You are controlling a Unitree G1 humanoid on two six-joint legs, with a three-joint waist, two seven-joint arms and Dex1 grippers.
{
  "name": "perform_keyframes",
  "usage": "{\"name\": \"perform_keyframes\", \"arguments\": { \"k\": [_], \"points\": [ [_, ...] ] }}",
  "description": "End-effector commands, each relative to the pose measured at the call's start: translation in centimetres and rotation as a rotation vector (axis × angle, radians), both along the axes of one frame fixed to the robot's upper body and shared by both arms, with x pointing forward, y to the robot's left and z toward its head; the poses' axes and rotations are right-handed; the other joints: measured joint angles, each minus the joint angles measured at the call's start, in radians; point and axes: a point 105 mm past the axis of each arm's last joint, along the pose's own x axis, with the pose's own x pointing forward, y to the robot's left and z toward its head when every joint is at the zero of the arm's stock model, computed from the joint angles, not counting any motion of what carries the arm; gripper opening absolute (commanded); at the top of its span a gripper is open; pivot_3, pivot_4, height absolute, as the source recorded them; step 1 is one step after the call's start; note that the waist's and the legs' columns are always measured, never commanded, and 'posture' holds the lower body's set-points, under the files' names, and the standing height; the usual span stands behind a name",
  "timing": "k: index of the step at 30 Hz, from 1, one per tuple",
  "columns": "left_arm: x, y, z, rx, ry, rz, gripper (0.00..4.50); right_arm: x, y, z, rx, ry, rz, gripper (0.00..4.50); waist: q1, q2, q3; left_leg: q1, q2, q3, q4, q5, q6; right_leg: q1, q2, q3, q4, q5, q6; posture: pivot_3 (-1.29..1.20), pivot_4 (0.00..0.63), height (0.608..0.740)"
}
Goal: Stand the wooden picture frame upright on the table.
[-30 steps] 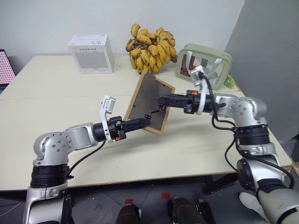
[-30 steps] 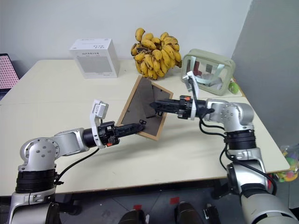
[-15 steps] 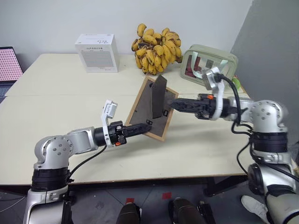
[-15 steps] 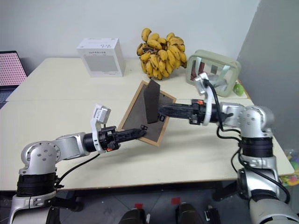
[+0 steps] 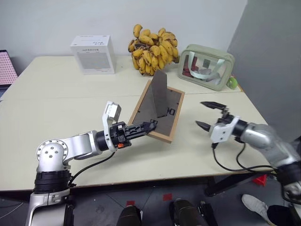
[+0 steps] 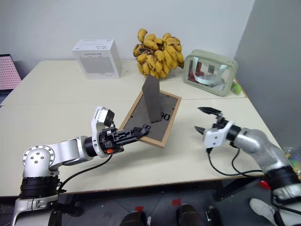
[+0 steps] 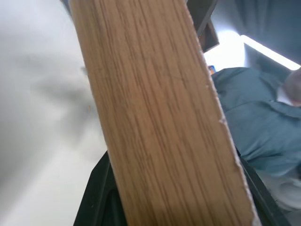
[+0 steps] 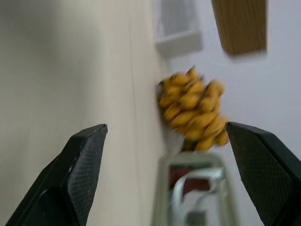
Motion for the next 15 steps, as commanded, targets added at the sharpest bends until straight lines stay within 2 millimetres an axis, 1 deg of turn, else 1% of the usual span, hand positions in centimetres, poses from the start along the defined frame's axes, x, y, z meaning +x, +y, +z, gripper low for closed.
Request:
{"name": "perform_keyframes", "arguments": {
  "k": [1, 4, 5, 7, 8, 11, 12, 13, 14, 15],
  "points": [
    [-0.8, -0.7, 0.7, -0.033, -0.012, -0.017, 1.40, 0.7, 1.9, 2.5, 0.034, -0.201, 0.072, 4.24, 0.001, 0.000, 0.000, 0.000, 0.000, -0.001, 0.001, 0.000, 0.000, 0.000, 0.000, 0.000, 0.000, 0.000, 0.000, 0.00, 0.150, 0.740],
    [-1.0, -0.9, 0.3, -0.021, -0.003, -0.019, 1.40, 1.1, 3.1, 3.2, 0.066, -0.245, 0.105, 4.24, 0.003, 0.000, 0.000, 0.002, -0.001, -0.002, 0.001, 0.000, 0.000, 0.003, 0.000, -0.001, 0.000, -0.002, -0.003, 0.00, 0.150, 0.740],
    [-1.0, -0.9, 0.3, -0.023, -0.002, -0.014, 1.40, 0.9, 3.3, 3.6, 0.077, -0.262, 0.129, 4.24, 0.004, 0.000, 0.000, 0.002, -0.001, -0.002, 0.001, 0.000, 0.000, 0.003, 0.000, -0.001, 0.000, -0.002, -0.003, 0.00, 0.150, 0.740],
    [-0.7, -0.8, 0.4, -0.027, 0.000, -0.002, 1.40, 0.4, 3.4, 4.2, 0.101, -0.282, 0.169, 3.87, 0.015, -0.001, 0.000, 0.002, -0.002, -0.003, 0.001, 0.000, 0.000, 0.004, 0.000, -0.001, -0.001, -0.002, -0.003, 0.00, 0.150, 0.740],
    [-0.6, -0.7, 0.4, -0.032, 0.001, 0.003, 1.40, 0.2, 3.5, 4.3, 0.090, -0.296, 0.187, 3.77, 0.020, -0.001, 0.000, 0.002, -0.002, -0.002, 0.001, 0.000, 0.000, 0.004, -0.001, -0.001, -0.001, -0.002, -0.003, 0.00, 0.150, 0.740],
    [-0.5, -0.8, 0.5, -0.033, 0.004, 0.002, 1.40, -0.3, 3.5, 3.7, 0.034, -0.299, 0.227, 3.03, 0.028, -0.001, 0.000, 0.002, -0.003, -0.002, 0.001, 0.000, 0.000, 0.005, -0.002, -0.001, -0.003, -0.002, -0.003, 0.00, 0.150, 0.740],
    [-0.5, -0.9, 0.4, -0.033, 0.005, 0.000, 1.40, -0.4, 3.5, 3.6, 0.029, -0.301, 0.234, 2.86, 0.030, -0.001, 0.000, 0.002, -0.003, -0.002, 0.001, 0.000, 0.000, 0.005, -0.002, -0.001, -0.003, -0.002, -0.003, 0.00, 0.150, 0.740],
    [-0.5, -0.9, 0.4, -0.034, 0.006, -0.001, 1.40, -0.4, 3.5, 3.7, 0.026, -0.311, 0.238, 2.53, 0.032, -0.001, 0.000, 0.002, -0.003, -0.002, 0.001, 0.000, 0.000, 0.005, -0.002, -0.001, -0.003, -0.002, -0.003, 0.00, 0.150, 0.740],
    [-0.5, -1.0, 0.4, -0.034, 0.006, -0.004, 1.40, -0.5, 3.6, 3.8, 0.023, -0.320, 0.244, 2.37, 0.032, -0.001, 0.000, 0.002, -0.003, -0.003, 0.001, 0.000, 0.000, 0.005, -0.002, -0.001, -0.003, -0.002, -0.003, 0.00, 0.150, 0.740],
    [-0.5, -1.0, 0.4, -0.035, 0.007, -0.006, 1.40, -0.5, 3.6, 3.9, 0.020, -0.329, 0.247, 2.12, 0.032, -0.001, 0.000, 0.002, -0.003, -0.003, 0.001, 0.000, 0.000, 0.005, -0.002, -0.001, -0.003, -0.002, -0.003, 0.00, 0.150, 0.740]
  ]
}}
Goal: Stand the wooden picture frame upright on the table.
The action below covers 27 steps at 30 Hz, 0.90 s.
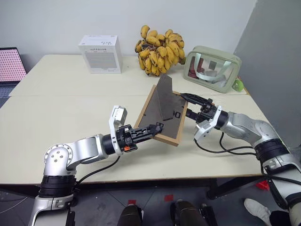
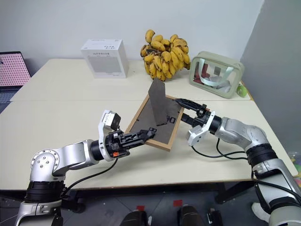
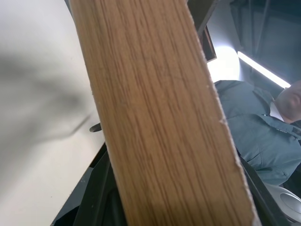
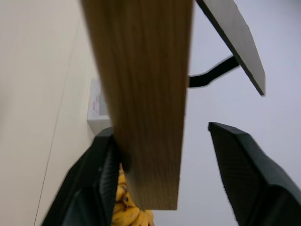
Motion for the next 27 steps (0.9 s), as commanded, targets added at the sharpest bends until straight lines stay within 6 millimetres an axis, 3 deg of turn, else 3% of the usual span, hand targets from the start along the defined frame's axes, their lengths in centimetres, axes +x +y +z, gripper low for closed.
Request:
{"name": "perform_keyframes", "arguments": {
  "k": [1, 3, 6, 7, 13, 17, 20, 22, 24, 27],
  "points": [
    [-0.1, -0.3, 1.5, -0.043, -0.048, -0.012, 1.40, -0.5, 0.3, 2.0, 0.016, -0.084, 0.043, 1.81, 0.001, 0.000, 0.000, 0.000, 0.000, 0.000, 0.000, 0.000, 0.000, 0.000, 0.000, 0.000, 0.000, 0.000, 0.000, 0.00, 0.150, 0.740],
    [-0.2, -0.4, 1.4, -0.039, -0.050, -0.012, 1.40, -0.5, 0.3, 2.2, 0.019, -0.092, 0.044, 1.32, 0.002, 0.000, 0.000, 0.000, 0.000, 0.000, 0.000, 0.000, 0.000, 0.000, 0.000, 0.000, 0.000, 0.000, 0.000, 0.00, 0.150, 0.740],
    [-0.5, -0.5, 1.4, 0.003, -0.068, -0.001, 1.40, -0.4, 0.0, 2.6, 0.030, -0.097, 0.040, 1.24, 0.001, 0.000, 0.000, 0.000, 0.000, -0.001, 0.000, 0.000, 0.000, 0.000, 0.000, 0.000, 0.001, 0.000, 0.000, 0.00, 0.150, 0.740],
    [-0.6, -0.5, 1.3, 0.013, -0.071, 0.001, 2.10, -0.3, -0.2, 2.6, 0.028, -0.094, 0.035, 1.24, 0.001, 0.000, 0.000, 0.000, 0.000, -0.001, 0.000, 0.000, 0.000, 0.000, 0.000, 0.000, 0.001, 0.000, 0.000, 0.00, 0.150, 0.740],
    [0.8, 1.9, 3.4, 0.020, -0.141, 0.149, 3.21, 0.9, -2.3, 2.1, 0.062, 0.010, -0.023, 1.24, 0.002, 0.000, 0.000, 0.001, 0.000, -0.001, 0.000, 0.000, 0.000, 0.001, 0.000, 0.000, 0.001, 0.000, 0.000, 0.00, 0.150, 0.740],
    [-0.4, 4.1, 6.6, 0.053, -0.318, 0.241, 3.96, 2.1, -3.9, 1.2, 0.100, 0.153, -0.073, 1.24, -0.003, -0.002, 0.001, 0.001, 0.000, -0.001, 0.001, 0.000, 0.000, 0.001, 0.000, 0.000, 0.001, 0.000, 0.000, 0.00, 0.150, 0.740],
    [-1.6, 5.7, 7.1, 0.136, -0.381, 0.336, 4.49, 3.0, -3.6, 0.6, 0.137, 0.266, -0.080, 1.24, -0.015, -0.003, 0.001, 0.002, 0.000, 0.000, 0.000, 0.000, 0.000, 0.003, -0.001, 0.000, 0.000, 0.000, 0.000, 0.00, 0.150, 0.740],
    [-2.0, 6.7, 7.1, 0.202, -0.417, 0.403, 4.50, 4.1, -2.9, 0.6, 0.217, 0.372, -0.093, 1.24, -0.023, -0.003, 0.002, 0.004, 0.000, 0.000, -0.001, 0.000, 0.001, 0.005, 0.000, 0.001, -0.001, 0.000, 0.000, 0.00, 0.150, 0.740],
    [-1.9, 7.4, 6.6, 0.369, -0.507, 0.480, 4.50, 5.6, -1.4, -0.2, 0.305, 0.614, -0.094, 1.24, -0.035, -0.006, 0.004, 0.007, 0.002, -0.001, -0.001, 0.000, 0.001, 0.007, 0.001, 0.000, 0.000, 0.000, 0.000, 0.00, 0.150, 0.740],
    [-1.3, 7.7, 5.8, 0.639, -0.694, 0.563, 4.50, 6.4, 1.6, -0.5, 0.399, 1.018, 0.042, 1.24, -0.034, -0.005, 0.005, 0.015, 0.004, -0.003, -0.001, 0.000, 0.001, 0.016, 0.003, -0.003, 0.000, 0.000, -0.001, 0.00, 0.150, 0.740]
  ]
}}
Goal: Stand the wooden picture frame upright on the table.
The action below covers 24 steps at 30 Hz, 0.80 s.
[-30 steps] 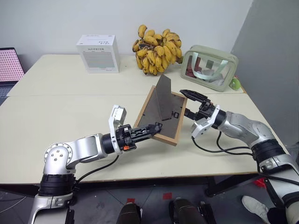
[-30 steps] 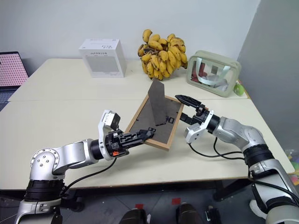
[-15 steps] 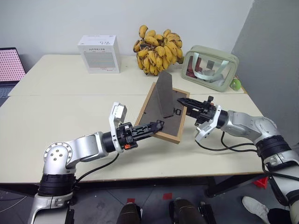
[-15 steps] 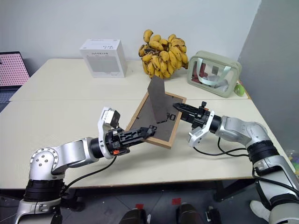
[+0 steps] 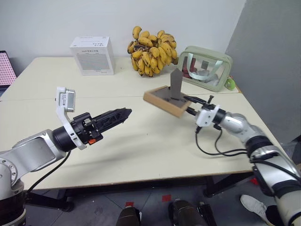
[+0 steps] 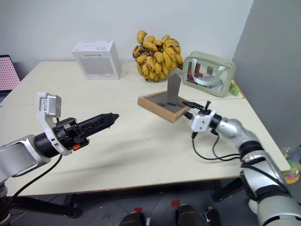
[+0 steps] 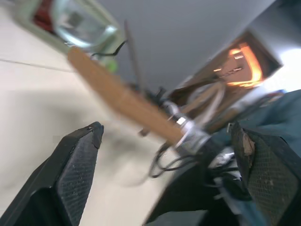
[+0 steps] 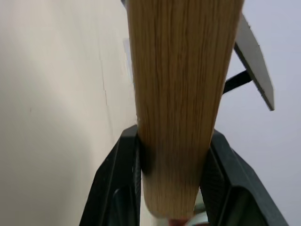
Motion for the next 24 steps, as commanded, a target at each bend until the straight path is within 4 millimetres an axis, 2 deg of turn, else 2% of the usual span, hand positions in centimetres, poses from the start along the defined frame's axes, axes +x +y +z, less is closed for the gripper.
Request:
{"name": "perform_keyframes", "arguments": {
  "k": [1, 4, 6, 8, 9, 15, 16, 21, 22, 24],
  "points": [
    [0.5, 0.4, 0.0, 0.339, -0.250, 0.156, 4.50, 1.8, 3.0, 2.6, 0.305, 0.484, 0.130, 1.24, 0.000, 0.001, 0.001, 0.003, 0.000, -0.001, 0.000, 0.000, 0.000, 0.003, 0.000, -0.001, 0.000, 0.000, 0.000, 0.00, 0.150, 0.740],
    [1.4, 0.5, -1.6, 0.427, -0.331, 0.226, 4.50, 2.5, 5.2, 2.3, 0.495, 0.898, 0.204, 1.24, 0.002, 0.010, 0.006, 0.008, 0.000, 0.003, 0.000, 0.000, -0.001, 0.005, -0.001, 0.000, 0.001, 0.001, -0.002, 0.00, 0.150, 0.740],
    [2.1, 1.0, -1.8, 0.430, -0.382, 0.292, 4.50, 1.8, 6.2, 2.4, 0.554, 1.075, 0.296, 1.24, 0.010, 0.010, 0.006, 0.008, 0.001, 0.003, 0.000, 0.000, -0.001, 0.004, -0.002, 0.000, 0.001, 0.001, -0.003, 0.00, 0.150, 0.740],
    [2.5, 1.3, -1.9, 0.421, -0.410, 0.325, 4.50, 1.2, 6.6, 2.4, 0.556, 1.162, 0.354, 1.24, 0.022, 0.010, 0.006, 0.007, 0.001, 0.003, -0.001, 0.000, -0.001, 0.003, -0.002, -0.001, 0.000, 0.001, -0.003, 0.00, 0.150, 0.740],
    [2.6, 1.3, -2.2, 0.434, -0.421, 0.325, 4.50, 0.9, 6.8, 1.7, 0.542, 1.206, 0.365, 1.24, 0.026, 0.010, 0.006, 0.005, 0.001, 0.003, -0.001, 0.000, -0.001, 0.001, -0.002, -0.001, -0.001, 0.000, -0.004, 0.00, 0.150, 0.740],
    [2.6, 0.4, -4.0, 0.444, -0.409, 0.265, 4.50, -0.1, 7.6, -2.6, 0.452, 1.239, 0.317, 1.24, 0.028, 0.010, 0.006, -0.011, 0.001, 0.007, -0.003, -0.001, -0.001, -0.014, -0.002, 0.000, -0.001, 0.000, -0.004, 0.00, 0.150, 0.740],
    [2.6, 0.3, -4.2, 0.444, -0.407, 0.256, 4.50, -0.4, 7.6, -3.6, 0.444, 1.256, 0.309, 1.24, 0.028, 0.010, 0.006, -0.014, 0.001, 0.006, -0.003, -0.001, -0.001, -0.018, -0.001, 0.000, 0.000, 0.003, 0.001, 0.00, 0.150, 0.740],
    [2.6, 0.2, -4.3, 0.442, -0.394, 0.234, 4.50, -1.6, 7.7, -6.4, 0.417, 1.328, 0.306, 1.24, 0.027, 0.010, 0.006, -0.016, 0.002, 0.006, -0.001, -0.001, -0.001, -0.019, -0.001, 0.000, 0.001, 0.003, 0.002, 0.00, 0.150, 0.740],
    [2.6, 0.2, -4.3, 0.442, -0.389, 0.228, 4.50, -1.8, 7.7, -6.8, 0.408, 1.333, 0.306, 1.59, 0.027, 0.010, 0.006, -0.016, 0.002, 0.006, -0.001, -0.001, -0.001, -0.019, -0.001, 0.000, 0.001, 0.003, 0.003, 0.00, 0.150, 0.740],
    [2.7, 0.2, -4.3, 0.445, -0.388, 0.222, 4.50, -2.0, 7.6, -7.2, 0.398, 1.340, 0.306, 2.02, 0.027, 0.009, 0.006, -0.013, 0.002, 0.006, 0.000, -0.001, -0.001, -0.017, 0.000, 0.000, 0.001, 0.002, 0.000, 0.00, 0.150, 0.740]
  ]
}}
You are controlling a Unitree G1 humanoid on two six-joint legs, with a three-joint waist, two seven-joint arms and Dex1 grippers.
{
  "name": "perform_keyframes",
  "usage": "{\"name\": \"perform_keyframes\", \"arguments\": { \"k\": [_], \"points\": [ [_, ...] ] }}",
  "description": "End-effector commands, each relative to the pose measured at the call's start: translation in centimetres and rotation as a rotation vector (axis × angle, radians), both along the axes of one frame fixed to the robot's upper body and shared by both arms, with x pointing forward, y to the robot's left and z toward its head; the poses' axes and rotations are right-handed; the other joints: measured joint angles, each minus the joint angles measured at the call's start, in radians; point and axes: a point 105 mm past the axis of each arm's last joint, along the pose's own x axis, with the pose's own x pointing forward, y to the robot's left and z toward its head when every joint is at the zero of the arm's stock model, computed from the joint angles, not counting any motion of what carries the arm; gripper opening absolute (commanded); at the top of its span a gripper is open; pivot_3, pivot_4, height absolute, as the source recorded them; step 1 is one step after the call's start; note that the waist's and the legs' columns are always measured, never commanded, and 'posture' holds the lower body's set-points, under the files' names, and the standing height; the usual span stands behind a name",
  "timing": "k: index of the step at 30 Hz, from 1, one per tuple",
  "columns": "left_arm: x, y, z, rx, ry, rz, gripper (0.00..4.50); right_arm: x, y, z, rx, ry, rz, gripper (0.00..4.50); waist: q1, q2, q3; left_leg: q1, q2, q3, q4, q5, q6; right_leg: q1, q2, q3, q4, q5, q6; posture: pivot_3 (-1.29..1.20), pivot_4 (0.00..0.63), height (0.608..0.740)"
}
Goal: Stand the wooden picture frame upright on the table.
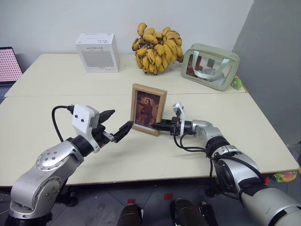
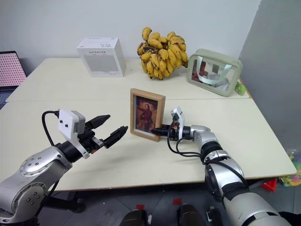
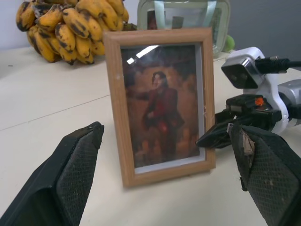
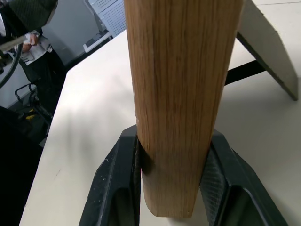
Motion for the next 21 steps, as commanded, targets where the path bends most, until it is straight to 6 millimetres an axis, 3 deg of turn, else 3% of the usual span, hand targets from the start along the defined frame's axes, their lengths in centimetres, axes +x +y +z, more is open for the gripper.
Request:
{"name": "perform_keyframes", "arguments": {
  "k": [1, 6, 9, 11, 13, 15, 17, 21],
  "points": [
    [0.0, 0.0, 0.9, 0.016, -0.031, -0.016, 4.50, -0.6, -0.3, -0.9, -0.019, 0.008, 0.026, 2.22, 0.001, 0.000, 0.000, 0.001, 0.000, 0.000, 0.000, 0.000, 0.000, 0.002, 0.000, 0.000, 0.000, -0.001, -0.001, 0.00, 0.150, 0.740],
    [0.3, 0.1, 0.9, 0.018, -0.017, -0.034, 4.50, -0.9, -2.0, -1.9, -0.100, -0.016, 0.041, 3.23, 0.000, -0.001, 0.000, 0.002, 0.000, 0.000, 0.001, 0.000, 0.000, 0.002, 0.000, 0.001, 0.000, 0.000, 0.000, 0.00, 0.150, 0.740],
    [0.4, 0.4, 0.6, 0.027, 0.015, -0.050, 4.50, -1.6, -5.1, -2.7, -0.197, -0.039, 0.078, 3.90, 0.007, -0.001, 0.000, 0.002, -0.001, 0.000, 0.001, 0.000, 0.000, 0.002, 0.000, 0.000, 0.001, 0.000, 0.000, 0.00, 0.150, 0.740],
    [0.4, 1.0, 0.5, 0.021, 0.052, -0.068, 4.50, -2.6, -8.3, -2.9, -0.298, -0.110, 0.091, 4.44, 0.020, -0.001, -0.001, 0.002, -0.001, 0.000, 0.001, 0.000, 0.000, 0.003, 0.000, 0.000, 0.000, 0.000, 0.000, 0.00, 0.150, 0.740],
    [0.3, 1.7, 0.3, 0.056, 0.079, -0.086, 4.50, -3.6, -10.3, -1.9, -0.392, -0.194, 0.062, 4.49, 0.032, -0.001, -0.001, 0.002, -0.002, -0.001, 0.001, 0.000, 0.000, 0.003, -0.001, 0.000, -0.001, -0.001, 0.000, 0.00, 0.150, 0.740],
    [0.0, 2.3, 0.1, 0.081, 0.129, -0.116, 4.50, -5.1, -10.5, 0.3, -0.433, -0.290, 0.041, 4.49, 0.031, -0.001, -0.001, 0.002, -0.002, 0.000, 0.001, 0.000, 0.000, 0.003, -0.003, 0.000, -0.001, -0.002, 0.001, 0.00, 0.150, 0.740],
    [-0.1, 2.7, 0.2, 0.086, 0.154, -0.128, 4.50, -6.0, -10.0, 1.6, -0.445, -0.314, 0.008, 4.49, 0.027, -0.001, -0.001, 0.001, -0.002, 0.001, 0.001, 0.000, 0.000, 0.001, -0.003, 0.000, -0.001, -0.002, 0.001, 0.00, 0.150, 0.740],
    [1.2, 4.8, 2.4, -0.021, 0.133, -0.089, 4.50, -7.2, -6.9, 7.2, -0.293, -0.266, -0.147, 4.49, 0.001, 0.000, 0.000, 0.004, 0.001, 0.001, 0.000, 0.000, 0.000, 0.000, -0.002, 0.000, 0.003, -0.001, -0.002, 0.00, 0.150, 0.740]
  ]
}}
